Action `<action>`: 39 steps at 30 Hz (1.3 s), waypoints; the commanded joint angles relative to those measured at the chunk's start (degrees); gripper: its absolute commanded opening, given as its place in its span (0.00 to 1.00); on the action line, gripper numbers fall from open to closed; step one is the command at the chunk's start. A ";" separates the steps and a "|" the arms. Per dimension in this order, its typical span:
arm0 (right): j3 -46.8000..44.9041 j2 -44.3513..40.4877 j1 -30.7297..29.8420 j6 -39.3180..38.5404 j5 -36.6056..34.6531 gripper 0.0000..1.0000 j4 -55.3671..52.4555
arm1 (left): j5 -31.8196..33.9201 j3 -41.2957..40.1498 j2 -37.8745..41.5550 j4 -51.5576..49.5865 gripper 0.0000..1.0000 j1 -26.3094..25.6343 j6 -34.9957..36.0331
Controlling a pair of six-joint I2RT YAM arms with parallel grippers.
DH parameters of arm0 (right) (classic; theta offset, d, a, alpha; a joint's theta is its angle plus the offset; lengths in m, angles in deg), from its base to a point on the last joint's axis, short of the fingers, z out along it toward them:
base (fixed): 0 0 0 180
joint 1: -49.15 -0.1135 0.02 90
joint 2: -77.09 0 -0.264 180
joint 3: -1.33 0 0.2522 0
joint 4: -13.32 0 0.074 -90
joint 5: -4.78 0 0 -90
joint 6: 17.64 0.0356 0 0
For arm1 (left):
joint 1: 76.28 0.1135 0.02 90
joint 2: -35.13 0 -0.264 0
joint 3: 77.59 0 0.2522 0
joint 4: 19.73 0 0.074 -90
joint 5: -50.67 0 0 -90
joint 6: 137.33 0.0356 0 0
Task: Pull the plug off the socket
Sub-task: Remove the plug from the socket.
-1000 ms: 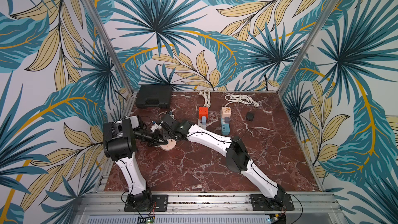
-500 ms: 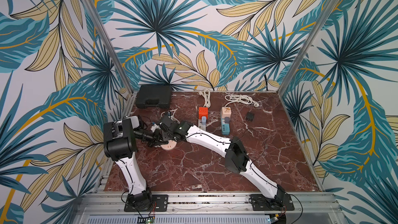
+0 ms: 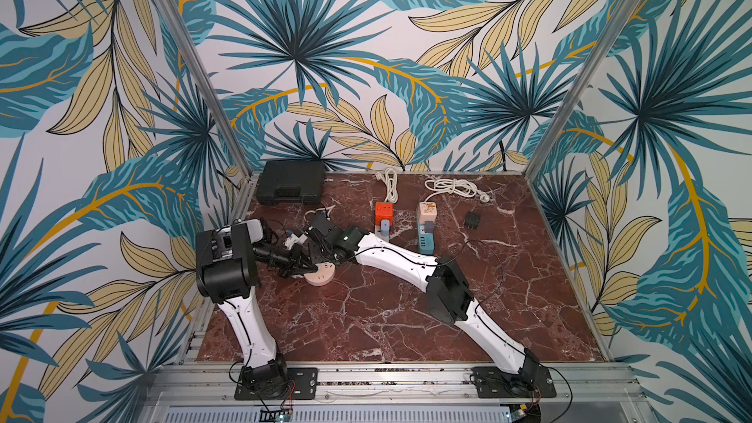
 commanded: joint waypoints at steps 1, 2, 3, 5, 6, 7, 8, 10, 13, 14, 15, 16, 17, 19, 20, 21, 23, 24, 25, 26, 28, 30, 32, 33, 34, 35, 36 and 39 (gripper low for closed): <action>2.14 -5.50 0.48 -0.09 0.04 0.00 -0.09 | 10.93 -0.51 -2.69 6.89 0.00 1.08 -0.01; 2.14 -5.51 0.51 -0.63 -0.57 0.00 -0.46 | 10.97 -0.52 -2.72 6.83 0.00 1.10 0.00; 2.20 -5.60 0.48 -1.31 -1.16 0.00 -0.83 | 10.91 -0.51 -2.74 6.81 0.00 1.06 0.00; 2.19 -5.76 0.50 -2.85 -2.11 0.00 -1.23 | 10.89 -0.50 -2.75 6.81 0.00 1.09 0.00; 2.14 -5.93 0.60 -3.69 -2.50 0.00 -1.40 | 10.90 -0.50 -2.73 6.81 0.00 1.06 0.00; 2.14 -6.03 0.49 -4.45 -2.75 0.00 -1.35 | 10.98 -0.50 -2.81 6.76 0.00 1.10 0.00; 2.16 -6.11 0.47 -5.18 -2.87 0.00 -1.57 | 10.92 -0.50 -2.78 6.81 0.00 1.10 0.00; 2.10 -6.27 0.56 -5.68 -3.32 0.00 -1.78 | 10.95 -0.54 -2.76 6.76 0.00 1.11 0.07; 0.73 -6.64 1.00 -4.25 -0.39 0.00 0.39 | 10.85 -0.50 -2.88 6.74 0.00 1.11 0.17; 0.16 -6.78 0.98 -3.60 0.13 0.00 1.29 | 10.86 -0.42 -2.91 6.61 0.00 1.15 0.17; 0.03 -6.75 0.94 -3.57 0.35 0.00 1.87 | 10.76 -0.42 -2.86 6.63 0.00 1.11 0.17; 0.22 -6.62 0.70 -3.70 -0.03 0.00 1.95 | 10.74 -0.41 -2.92 6.63 0.00 1.11 0.17; 0.68 -6.33 0.41 -4.36 -1.07 0.00 1.79 | 10.70 -0.49 -2.86 6.59 0.00 1.11 0.26; 2.64 -5.25 -0.71 -6.50 -3.78 0.00 0.32 | 10.69 -0.50 -2.84 6.61 0.00 1.11 0.31; 4.21 -4.32 -1.15 -7.80 -5.74 0.00 -1.02 | 10.72 -0.48 -2.91 6.63 0.00 1.11 0.26; 5.80 -3.29 -1.60 -8.75 -7.36 0.00 -2.27 | 10.72 -0.46 -2.92 6.62 0.00 1.12 0.26; 7.49 -1.82 -2.14 -10.10 -10.00 0.00 -4.25 | 10.72 -0.46 -3.01 6.54 0.00 1.11 0.26; 7.69 -1.43 -2.31 -10.59 -11.43 0.00 -4.79 | 10.67 -0.43 -2.98 6.54 0.00 1.11 0.26; 7.59 -1.15 -2.40 -10.97 -12.43 0.00 -5.16 | 10.65 -0.47 -3.00 6.54 0.00 1.11 0.26; 7.66 -0.75 -2.47 -11.46 -13.38 0.00 -5.49 | 10.70 -0.41 -2.96 6.54 0.00 1.11 0.26; 7.66 -0.21 -2.46 -12.49 -13.91 0.00 -5.64 | 10.63 -0.42 -3.01 6.54 0.00 1.11 0.26; 7.67 0.09 -2.46 -13.23 -13.68 0.00 -5.80 | 10.52 -0.42 -2.95 6.59 0.00 1.11 0.26; 7.67 -0.13 -2.49 -13.46 -12.77 0.00 -5.82 | 10.48 -0.43 -2.95 6.46 0.00 1.11 0.35; 7.67 -0.44 -2.42 -13.34 -12.26 0.00 -5.82 | 10.17 -0.34 -3.00 6.39 0.00 1.11 0.50; 7.63 -0.77 -2.47 -13.22 -11.79 0.00 -5.85 | 9.84 -0.40 -2.86 6.30 0.00 1.11 0.61; 7.59 -1.29 -2.35 -12.87 -11.17 0.00 -5.85 | 9.48 -0.46 -2.78 6.19 0.00 1.11 0.86; 7.42 -1.97 -2.16 -12.48 -10.37 0.00 -5.95 | 8.87 -0.44 -2.68 6.10 0.00 1.11 1.12; 6.45 -4.33 -1.02 -10.33 -6.30 0.00 -6.01 | 7.02 -0.43 -1.78 5.56 0.00 1.11 2.20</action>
